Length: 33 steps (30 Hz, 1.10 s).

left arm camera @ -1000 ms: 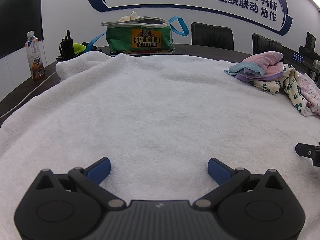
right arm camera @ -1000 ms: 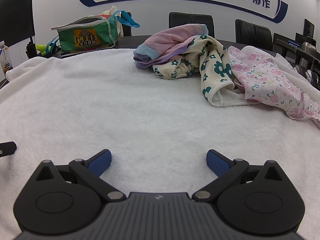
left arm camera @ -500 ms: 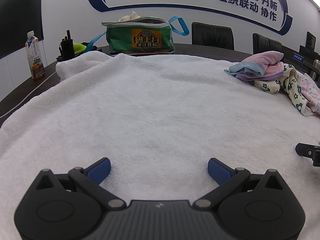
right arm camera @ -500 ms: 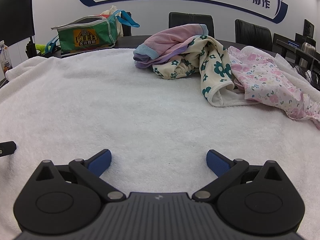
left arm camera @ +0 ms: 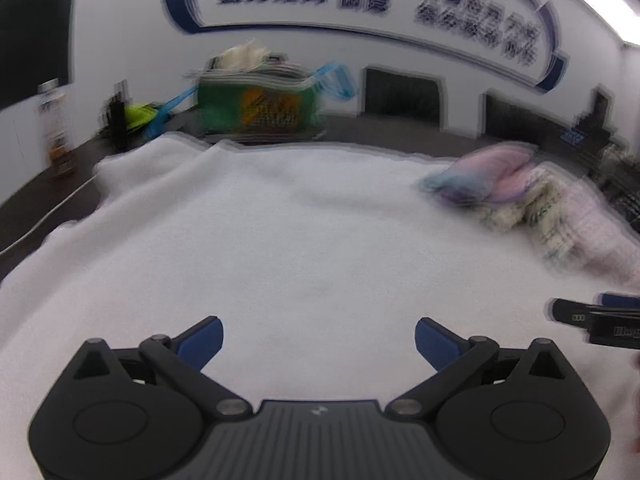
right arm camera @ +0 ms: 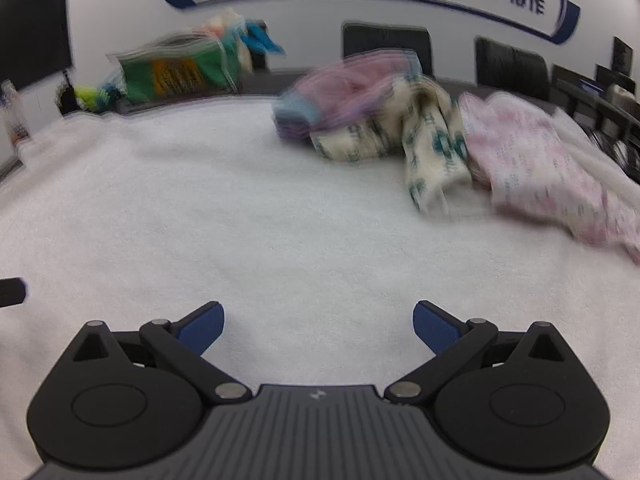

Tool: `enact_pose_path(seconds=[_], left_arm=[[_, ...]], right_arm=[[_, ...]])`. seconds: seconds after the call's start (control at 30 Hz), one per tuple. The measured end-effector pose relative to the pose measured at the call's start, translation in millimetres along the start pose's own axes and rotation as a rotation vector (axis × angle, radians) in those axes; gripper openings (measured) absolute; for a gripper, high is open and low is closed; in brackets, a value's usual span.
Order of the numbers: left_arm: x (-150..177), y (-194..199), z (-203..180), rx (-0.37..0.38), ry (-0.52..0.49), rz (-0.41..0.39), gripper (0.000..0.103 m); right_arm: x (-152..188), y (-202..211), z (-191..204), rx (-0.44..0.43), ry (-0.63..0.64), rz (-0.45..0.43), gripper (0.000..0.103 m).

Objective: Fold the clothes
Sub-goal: 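Reach the right gripper into the clothes pile and grasp the cream flower-print garment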

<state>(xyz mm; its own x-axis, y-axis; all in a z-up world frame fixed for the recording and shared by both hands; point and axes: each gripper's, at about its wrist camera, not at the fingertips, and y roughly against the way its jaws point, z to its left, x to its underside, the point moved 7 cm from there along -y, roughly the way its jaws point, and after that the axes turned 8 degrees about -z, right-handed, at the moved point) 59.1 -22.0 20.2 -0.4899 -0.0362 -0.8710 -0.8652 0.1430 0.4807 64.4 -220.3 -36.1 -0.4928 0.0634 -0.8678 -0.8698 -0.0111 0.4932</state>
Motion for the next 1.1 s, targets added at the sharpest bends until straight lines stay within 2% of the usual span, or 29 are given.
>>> enact_pose_path(seconds=[0.07,0.13,0.2,0.27,0.4,0.47,0.53,0.6,0.63,0.67,0.73,0.77,0.8,0.83,0.97,1.1], left_arm=[[-27.1,-17.7,-15.4,0.061,-0.016,0.019,0.103],[-54.6,-52.1,-21.8,0.01,0.012,0.056,0.103],[-81.7,-86.0,-28.2,-0.039,0.041,0.094,0.103],[-99.1,-111.7,-34.4,-0.014,0.116,0.14,0.103],[-111.9,-149.4,-53.4,0.057,0.252,0.203,0.103],[-107.1,-163.5,-67.5,0.078,0.261,0.239,0.103],[-95.7,-180.5,-92.9,0.128,0.213,0.284,0.103],[-83.7,-188.9,-111.9,0.169,0.196,0.31,0.102],[-79.2,-189.4,-116.9,0.177,0.206,0.312,0.102],[-75.1,-191.4,-119.5,0.183,0.212,0.314,0.102],[-69.3,-193.7,-122.2,0.19,0.21,0.314,0.102],[-67.5,-194.1,-122.4,0.191,0.204,0.312,0.102],[-65.8,-194.2,-122.5,0.193,0.198,0.31,0.102],[-67.1,-189.8,-121.7,0.197,0.192,0.294,0.102],[-72.4,-171.7,-118.3,0.215,0.169,0.229,0.102],[-80.2,-147.2,-113.0,0.237,0.166,0.167,0.102]], right_arm=[[-30.0,5.7,-5.7,-0.053,-0.059,-0.055,0.103],[-63.0,1.2,-15.2,-0.112,-0.13,-0.089,0.103],[-82.2,-14.2,-29.4,-0.113,-0.148,-0.083,0.103],[-96.2,-32.4,-45.0,-0.092,-0.146,-0.065,0.103],[-124.3,-68.6,-76.2,-0.05,-0.142,-0.029,0.103],[-138.3,-86.7,-91.8,-0.029,-0.139,-0.011,0.103],[-144.4,-106.6,-104.3,-0.011,-0.122,0.023,0.101],[-121.3,-132.5,-103.3,-0.027,-0.072,0.121,0.087],[-109.4,-143.3,-101.6,-0.034,-0.05,0.164,0.075],[-98.0,-151.8,-99.1,-0.034,-0.029,0.197,0.07],[-81.9,-165.7,-95.8,-0.003,0.054,0.207,0.065],[-81.4,-166.1,-95.5,0.013,0.076,0.187,0.056],[-83.4,-164.4,-97.2,0.024,0.062,0.184,0.042],[-89.9,-156.8,-98.7,0.027,0.044,0.162,0.007],[-136.3,-99.2,-104.3,-0.001,-0.055,-0.005,0.007],[-188.2,-21.8,-89.3,-0.097,-0.09,-0.178,0.007]])
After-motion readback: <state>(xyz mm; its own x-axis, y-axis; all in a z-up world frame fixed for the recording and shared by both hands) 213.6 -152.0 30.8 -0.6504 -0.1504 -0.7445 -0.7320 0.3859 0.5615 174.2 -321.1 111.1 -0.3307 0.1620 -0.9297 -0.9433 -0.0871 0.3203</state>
